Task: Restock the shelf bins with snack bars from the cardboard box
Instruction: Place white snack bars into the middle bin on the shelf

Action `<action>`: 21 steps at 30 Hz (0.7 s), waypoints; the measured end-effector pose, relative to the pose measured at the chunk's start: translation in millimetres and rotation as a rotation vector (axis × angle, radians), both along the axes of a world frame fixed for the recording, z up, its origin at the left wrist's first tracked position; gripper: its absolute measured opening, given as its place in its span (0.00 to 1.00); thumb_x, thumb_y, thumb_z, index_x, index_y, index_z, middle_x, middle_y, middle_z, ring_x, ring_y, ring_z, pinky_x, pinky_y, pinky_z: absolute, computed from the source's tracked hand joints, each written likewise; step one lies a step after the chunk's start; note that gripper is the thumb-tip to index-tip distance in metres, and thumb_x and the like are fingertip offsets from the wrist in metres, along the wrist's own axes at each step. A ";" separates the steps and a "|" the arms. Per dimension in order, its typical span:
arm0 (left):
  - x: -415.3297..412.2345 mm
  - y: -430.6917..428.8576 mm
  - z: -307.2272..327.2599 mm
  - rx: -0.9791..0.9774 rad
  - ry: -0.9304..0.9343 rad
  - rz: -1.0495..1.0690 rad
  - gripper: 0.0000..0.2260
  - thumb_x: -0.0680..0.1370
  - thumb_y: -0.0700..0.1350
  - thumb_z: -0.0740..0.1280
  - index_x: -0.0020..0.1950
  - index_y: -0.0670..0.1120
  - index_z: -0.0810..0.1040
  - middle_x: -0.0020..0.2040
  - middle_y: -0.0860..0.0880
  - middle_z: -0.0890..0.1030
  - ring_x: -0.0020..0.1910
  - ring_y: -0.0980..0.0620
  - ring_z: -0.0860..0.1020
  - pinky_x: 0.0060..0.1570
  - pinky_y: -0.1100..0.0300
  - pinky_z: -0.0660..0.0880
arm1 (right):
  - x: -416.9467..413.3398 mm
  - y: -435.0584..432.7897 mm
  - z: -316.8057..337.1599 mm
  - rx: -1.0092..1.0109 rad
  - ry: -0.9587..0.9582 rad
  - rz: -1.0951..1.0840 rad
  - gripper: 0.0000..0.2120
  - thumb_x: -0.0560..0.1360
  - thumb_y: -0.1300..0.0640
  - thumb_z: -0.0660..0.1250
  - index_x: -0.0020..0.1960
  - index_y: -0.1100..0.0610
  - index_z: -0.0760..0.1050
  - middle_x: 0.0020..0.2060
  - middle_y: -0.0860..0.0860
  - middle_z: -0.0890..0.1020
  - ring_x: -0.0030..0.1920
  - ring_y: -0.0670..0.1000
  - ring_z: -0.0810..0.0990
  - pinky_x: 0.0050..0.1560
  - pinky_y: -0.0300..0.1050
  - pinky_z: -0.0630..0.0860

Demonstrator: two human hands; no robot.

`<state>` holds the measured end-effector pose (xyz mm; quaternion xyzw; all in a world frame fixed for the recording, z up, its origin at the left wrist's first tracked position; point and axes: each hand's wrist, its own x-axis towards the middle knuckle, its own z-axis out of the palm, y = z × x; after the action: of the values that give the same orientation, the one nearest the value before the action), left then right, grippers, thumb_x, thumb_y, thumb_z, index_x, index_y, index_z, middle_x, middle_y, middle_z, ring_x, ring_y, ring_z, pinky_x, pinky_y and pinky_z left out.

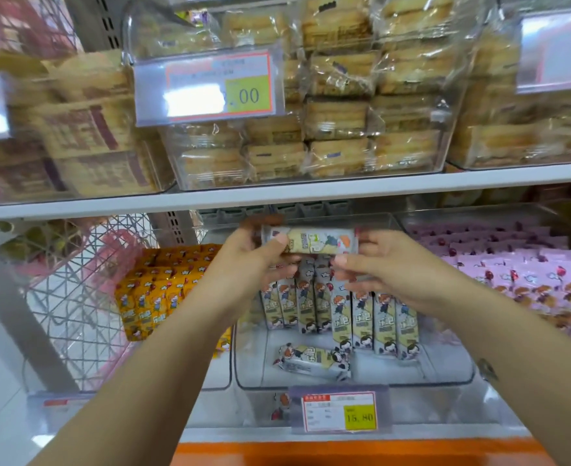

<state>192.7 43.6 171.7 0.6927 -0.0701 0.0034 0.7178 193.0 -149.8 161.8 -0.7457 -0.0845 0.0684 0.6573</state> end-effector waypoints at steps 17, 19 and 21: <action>-1.9 -20.0 -70.2 1.490 0.080 -0.461 0.24 0.79 0.43 0.65 0.74 0.45 0.63 0.72 0.45 0.67 0.68 0.44 0.69 0.65 0.52 0.69 | -14.0 -27.3 11.8 -0.962 -0.283 -0.002 0.23 0.65 0.44 0.76 0.53 0.45 0.67 0.67 0.47 0.71 0.66 0.48 0.70 0.58 0.41 0.68; 4.0 -23.6 -77.9 1.560 0.124 -0.441 0.21 0.78 0.42 0.66 0.71 0.42 0.68 0.69 0.43 0.71 0.65 0.43 0.72 0.62 0.52 0.72 | -15.5 -30.9 12.9 -0.978 -0.287 0.008 0.23 0.66 0.44 0.76 0.53 0.45 0.67 0.67 0.47 0.72 0.65 0.48 0.70 0.55 0.40 0.66; 8.8 -25.9 -85.8 1.606 0.127 -0.420 0.19 0.78 0.40 0.67 0.68 0.41 0.70 0.66 0.42 0.73 0.61 0.43 0.75 0.59 0.53 0.74 | -17.1 -33.3 11.2 -0.984 -0.278 0.032 0.23 0.66 0.45 0.76 0.53 0.45 0.66 0.66 0.47 0.72 0.60 0.47 0.71 0.50 0.38 0.66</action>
<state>201.4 17.7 85.9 0.9654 -0.1384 -0.2209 -0.0064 175.9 -183.0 173.0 -0.9676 -0.1402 0.0102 0.2099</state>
